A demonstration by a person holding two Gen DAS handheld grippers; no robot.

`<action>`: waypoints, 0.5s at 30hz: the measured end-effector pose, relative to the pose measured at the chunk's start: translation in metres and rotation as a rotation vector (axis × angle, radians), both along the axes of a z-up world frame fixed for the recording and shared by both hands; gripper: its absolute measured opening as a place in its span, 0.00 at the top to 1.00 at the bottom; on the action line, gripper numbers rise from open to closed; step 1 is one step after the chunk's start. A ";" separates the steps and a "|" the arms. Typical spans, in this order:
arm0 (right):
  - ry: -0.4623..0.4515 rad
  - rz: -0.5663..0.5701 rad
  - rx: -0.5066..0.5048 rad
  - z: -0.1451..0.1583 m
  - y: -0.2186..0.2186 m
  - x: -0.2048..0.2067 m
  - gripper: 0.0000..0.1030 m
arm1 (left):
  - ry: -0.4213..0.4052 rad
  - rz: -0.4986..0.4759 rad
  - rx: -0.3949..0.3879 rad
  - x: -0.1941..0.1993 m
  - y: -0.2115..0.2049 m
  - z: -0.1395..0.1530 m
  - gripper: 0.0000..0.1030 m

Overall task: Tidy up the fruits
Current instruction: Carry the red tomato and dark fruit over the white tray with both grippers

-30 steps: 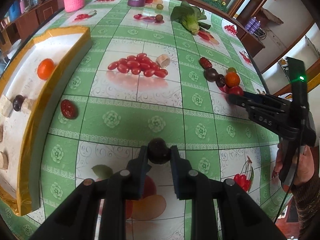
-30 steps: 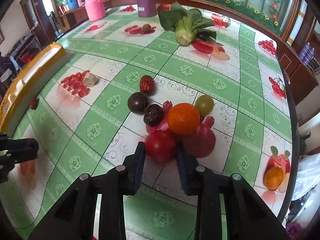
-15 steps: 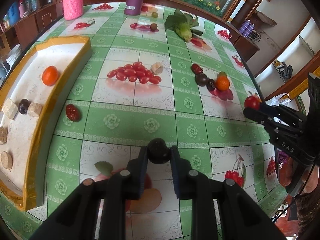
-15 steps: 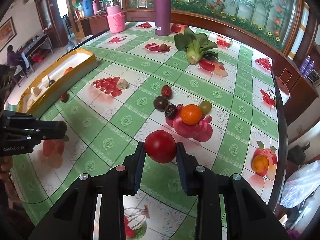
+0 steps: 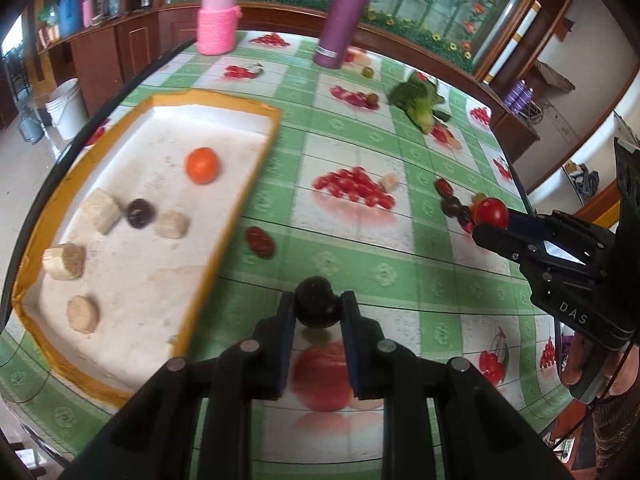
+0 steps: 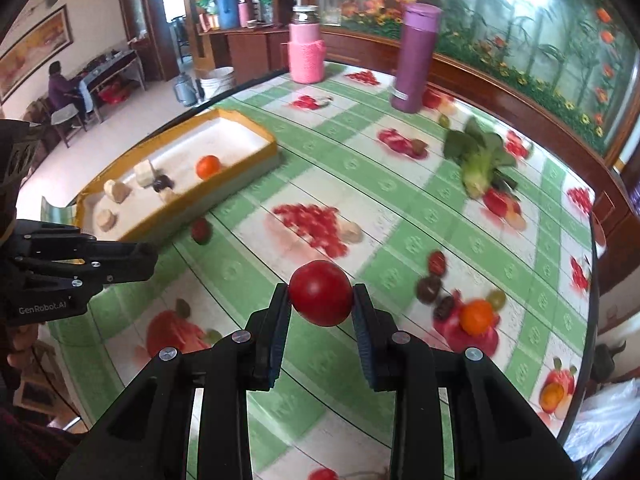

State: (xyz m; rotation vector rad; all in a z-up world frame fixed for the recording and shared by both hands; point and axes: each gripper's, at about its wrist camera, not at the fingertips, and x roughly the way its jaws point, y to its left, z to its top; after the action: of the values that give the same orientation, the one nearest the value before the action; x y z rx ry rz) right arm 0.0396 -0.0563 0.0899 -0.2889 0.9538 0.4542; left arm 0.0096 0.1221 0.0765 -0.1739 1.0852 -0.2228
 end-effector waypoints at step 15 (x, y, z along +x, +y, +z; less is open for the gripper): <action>0.047 0.196 0.012 -0.016 0.134 0.040 0.71 | 0.033 0.180 0.042 0.011 0.104 -0.017 0.76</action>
State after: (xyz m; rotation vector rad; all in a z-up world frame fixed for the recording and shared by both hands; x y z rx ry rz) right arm 0.0792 0.0779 0.0741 -0.3642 0.9721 0.6485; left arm 0.0210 0.2260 0.0599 -0.2369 1.0996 -0.0351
